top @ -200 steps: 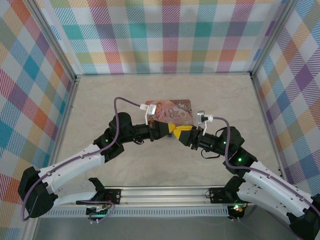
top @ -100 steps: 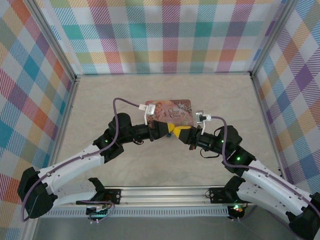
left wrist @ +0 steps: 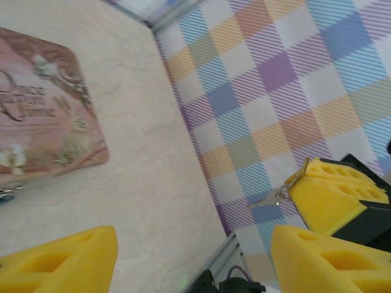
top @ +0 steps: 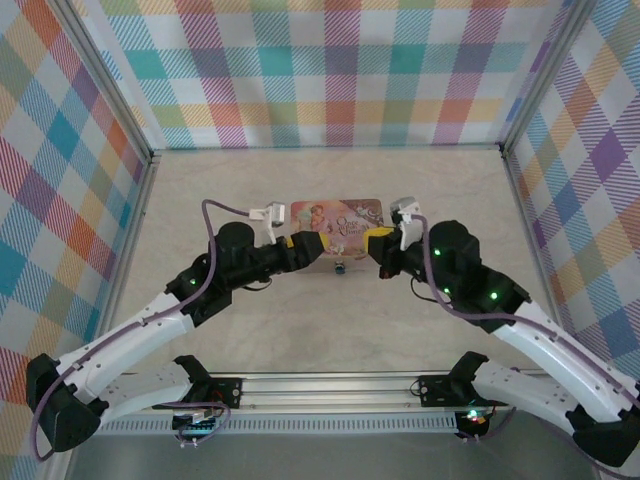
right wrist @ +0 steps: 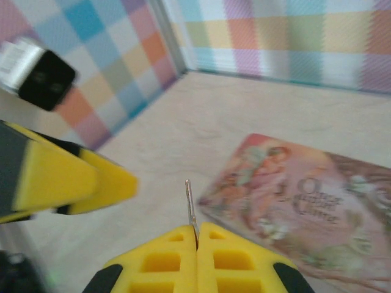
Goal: Unlock the padlock with the key
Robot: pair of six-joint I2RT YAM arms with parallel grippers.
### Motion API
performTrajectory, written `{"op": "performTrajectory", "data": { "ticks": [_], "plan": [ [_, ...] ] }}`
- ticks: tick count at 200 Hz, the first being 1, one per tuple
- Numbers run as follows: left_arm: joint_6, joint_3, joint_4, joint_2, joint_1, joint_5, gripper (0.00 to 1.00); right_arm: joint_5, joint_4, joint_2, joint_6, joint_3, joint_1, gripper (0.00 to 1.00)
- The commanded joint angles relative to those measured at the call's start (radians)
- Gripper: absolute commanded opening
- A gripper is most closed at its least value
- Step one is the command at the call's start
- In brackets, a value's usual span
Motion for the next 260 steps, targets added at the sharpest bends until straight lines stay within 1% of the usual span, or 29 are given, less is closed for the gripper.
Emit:
{"op": "performTrajectory", "data": {
  "ticks": [1,26,29,48,64,74,103,128,137,139,170,213,239,260],
  "plan": [
    [-0.037,0.064,-0.099,-0.006,0.022,-0.057,0.68,0.236,-0.091,0.066,-0.205,0.067,0.029,0.0],
    [-0.056,0.114,-0.133,0.014,0.034,-0.074,0.68,0.37,-0.036,0.124,-0.317,0.106,0.076,0.0],
    [-0.058,0.12,-0.137,0.018,0.035,-0.074,0.68,0.387,-0.025,0.13,-0.353,0.108,0.084,0.0],
    [-0.078,0.165,-0.138,0.054,0.036,-0.062,0.7,0.453,0.029,0.164,-0.44,0.121,0.12,0.0],
    [-0.103,0.201,-0.119,0.094,0.036,-0.034,0.71,0.482,0.07,0.183,-0.481,0.121,0.149,0.0],
    [-0.121,0.219,-0.096,0.118,0.036,-0.013,0.74,0.5,0.097,0.192,-0.502,0.118,0.17,0.0],
    [-0.168,0.262,-0.046,0.184,0.029,0.028,0.74,0.533,0.175,0.2,-0.542,0.096,0.233,0.0],
    [-0.186,0.297,-0.025,0.225,0.011,0.033,0.74,0.592,0.247,0.211,-0.594,0.072,0.286,0.0],
    [-0.19,0.306,-0.021,0.238,0.003,0.029,0.74,0.594,0.267,0.219,-0.612,0.066,0.299,0.0],
    [-0.192,0.307,-0.022,0.24,0.002,0.029,0.73,0.615,0.269,0.22,-0.615,0.064,0.302,0.0],
    [-0.214,0.315,-0.006,0.256,-0.008,0.024,0.66,0.652,0.291,0.235,-0.636,0.055,0.319,0.0],
    [-0.219,0.316,-0.013,0.243,-0.009,0.002,0.46,0.681,0.302,0.238,-0.65,0.043,0.324,0.0],
    [-0.222,0.325,-0.017,0.254,-0.01,0.018,0.33,0.691,0.31,0.252,-0.668,0.046,0.328,0.0],
    [-0.227,0.327,-0.018,0.264,-0.008,0.024,0.3,0.707,0.319,0.27,-0.695,0.047,0.339,0.0]
  ]
}}
